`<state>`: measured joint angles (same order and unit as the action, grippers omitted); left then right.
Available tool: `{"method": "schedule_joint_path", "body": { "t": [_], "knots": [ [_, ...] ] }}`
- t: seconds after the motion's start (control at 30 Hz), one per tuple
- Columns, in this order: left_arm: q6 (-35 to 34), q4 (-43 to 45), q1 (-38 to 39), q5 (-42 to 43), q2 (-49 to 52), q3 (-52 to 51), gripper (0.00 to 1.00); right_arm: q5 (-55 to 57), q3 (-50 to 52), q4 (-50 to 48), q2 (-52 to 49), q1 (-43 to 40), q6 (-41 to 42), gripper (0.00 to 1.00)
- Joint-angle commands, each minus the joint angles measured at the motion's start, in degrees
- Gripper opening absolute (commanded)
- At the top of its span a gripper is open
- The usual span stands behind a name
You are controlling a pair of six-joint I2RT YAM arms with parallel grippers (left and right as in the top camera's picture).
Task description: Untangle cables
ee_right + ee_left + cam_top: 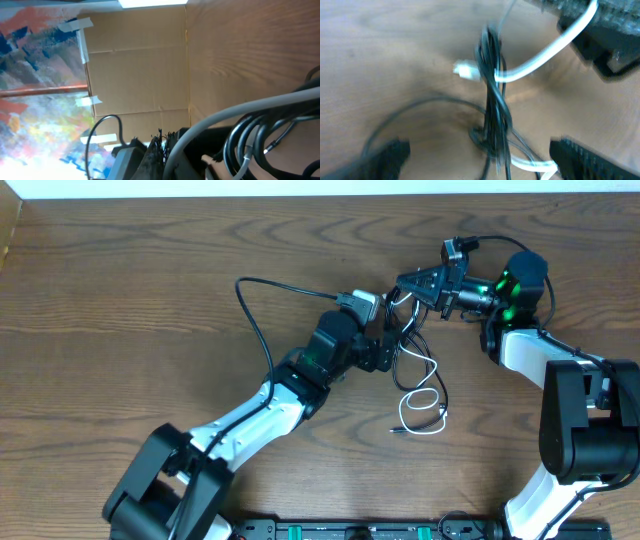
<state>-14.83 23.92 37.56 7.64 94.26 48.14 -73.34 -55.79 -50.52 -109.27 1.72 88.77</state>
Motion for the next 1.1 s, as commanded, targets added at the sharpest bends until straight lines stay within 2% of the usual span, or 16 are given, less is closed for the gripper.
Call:
{"method": "schedule_joint_path", "body": {
  "t": [0.0,0.03,0.07,0.13,0.17,0.2,0.37,0.57,0.8,0.9,1.07],
  "knots": [
    [-1.81,3.63,1.16,0.72,3.74,0.13,0.95,-2.38,-0.63,-0.33,0.96,-0.09,3.19,0.01],
    [-1.81,4.98,1.44,0.68,4.66,0.13,0.88,-2.54,-0.63,-0.31,0.96,-0.09,3.26,0.01],
    [-1.79,6.01,1.53,0.44,5.64,0.13,0.74,-2.71,-0.63,-0.31,0.96,-0.09,3.69,0.01],
    [-1.81,6.54,1.62,-0.28,7.50,0.13,0.41,-2.71,-0.63,-0.33,0.96,-0.09,4.46,0.01],
    [-1.81,6.34,1.62,-0.81,8.26,0.13,0.20,-2.71,-0.63,-0.33,0.96,-0.13,4.46,0.01],
    [-1.81,5.90,1.62,-1.01,8.94,0.13,0.08,-2.73,-0.63,-0.31,0.96,-0.24,4.46,0.01],
    [-1.81,3.72,1.03,-2.99,9.46,0.13,0.08,-5.77,-0.63,-0.33,0.96,-1.75,7.67,0.01],
    [-2.05,5.01,-0.70,-4.02,9.46,0.13,0.08,-10.69,-0.63,-0.33,0.96,-5.25,5.88,0.01],
    [-6.01,4.87,-0.72,-3.19,9.46,0.13,0.08,-7.80,-0.63,-0.26,0.96,-6.19,7.41,0.02],
    [-6.08,4.94,-0.72,1.16,9.46,0.13,0.08,-1.70,-0.63,-0.28,0.96,-5.84,7.69,0.11],
    [-2.91,4.44,-0.72,12.20,9.46,0.13,0.08,6.08,-0.63,-0.31,0.96,-5.70,11.10,0.05]
  ]
}}
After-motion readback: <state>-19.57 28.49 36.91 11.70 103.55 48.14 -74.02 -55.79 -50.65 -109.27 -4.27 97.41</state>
